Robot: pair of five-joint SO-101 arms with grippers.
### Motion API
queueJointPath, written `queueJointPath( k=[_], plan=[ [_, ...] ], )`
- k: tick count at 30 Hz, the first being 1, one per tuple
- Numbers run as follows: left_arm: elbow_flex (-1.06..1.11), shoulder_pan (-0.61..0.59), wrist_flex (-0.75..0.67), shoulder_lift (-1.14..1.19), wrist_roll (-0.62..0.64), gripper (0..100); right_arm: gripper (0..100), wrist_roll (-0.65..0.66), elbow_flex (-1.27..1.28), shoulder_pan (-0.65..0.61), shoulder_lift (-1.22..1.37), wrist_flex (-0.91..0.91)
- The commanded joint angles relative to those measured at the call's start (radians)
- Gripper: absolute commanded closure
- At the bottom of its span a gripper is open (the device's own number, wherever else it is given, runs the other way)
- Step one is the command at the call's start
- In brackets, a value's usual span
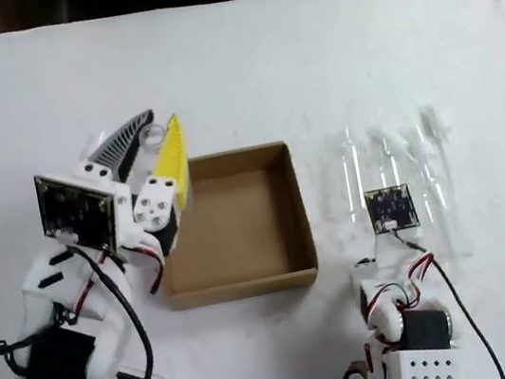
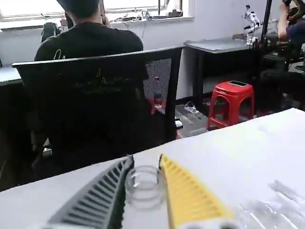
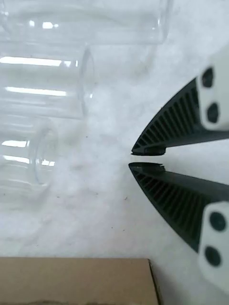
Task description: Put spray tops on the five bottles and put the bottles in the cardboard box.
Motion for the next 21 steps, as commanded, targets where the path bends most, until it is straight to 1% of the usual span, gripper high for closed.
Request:
queueJointPath(
  k=[1,6,7,8,11,12,13,16,19,21],
  plan=[
    [0.017,0.008,-0.028,0.002,0.018,94,98.3,-0.002,-0.052,0.012,-0.004,-0.021],
    [0.049,0.001,-0.048,0.002,0.020,94,98.3,0.002,-0.196,0.005,-0.004,-0.108],
    [0.054,0.007,-0.048,0.002,0.020,94,98.3,0.029,-0.206,0.004,-0.004,-0.153],
    [0.057,0.008,-0.048,0.001,0.020,94,98.3,0.087,-0.209,0.007,-0.004,-0.219],
    [0.058,0.033,-0.048,0.001,0.021,94,98.3,0.333,-0.204,0.012,-0.004,-0.440],
    [0.057,0.044,-0.048,0.001,0.021,94,98.3,0.400,-0.204,0.012,-0.002,-0.493],
    [0.057,0.056,-0.048,0.001,0.021,94,98.3,0.439,-0.204,0.012,-0.002,-0.538],
    [0.058,0.094,-0.048,0.001,0.021,94,98.3,0.456,-0.204,-0.002,-0.002,-0.690],
    [0.058,0.107,-0.048,0.001,0.021,94,98.3,0.456,-0.204,-0.081,-0.002,-0.826],
    [0.058,0.107,-0.048,0.001,0.021,94,98.3,0.457,-0.216,-0.139,-0.002,-0.866]
  ],
)
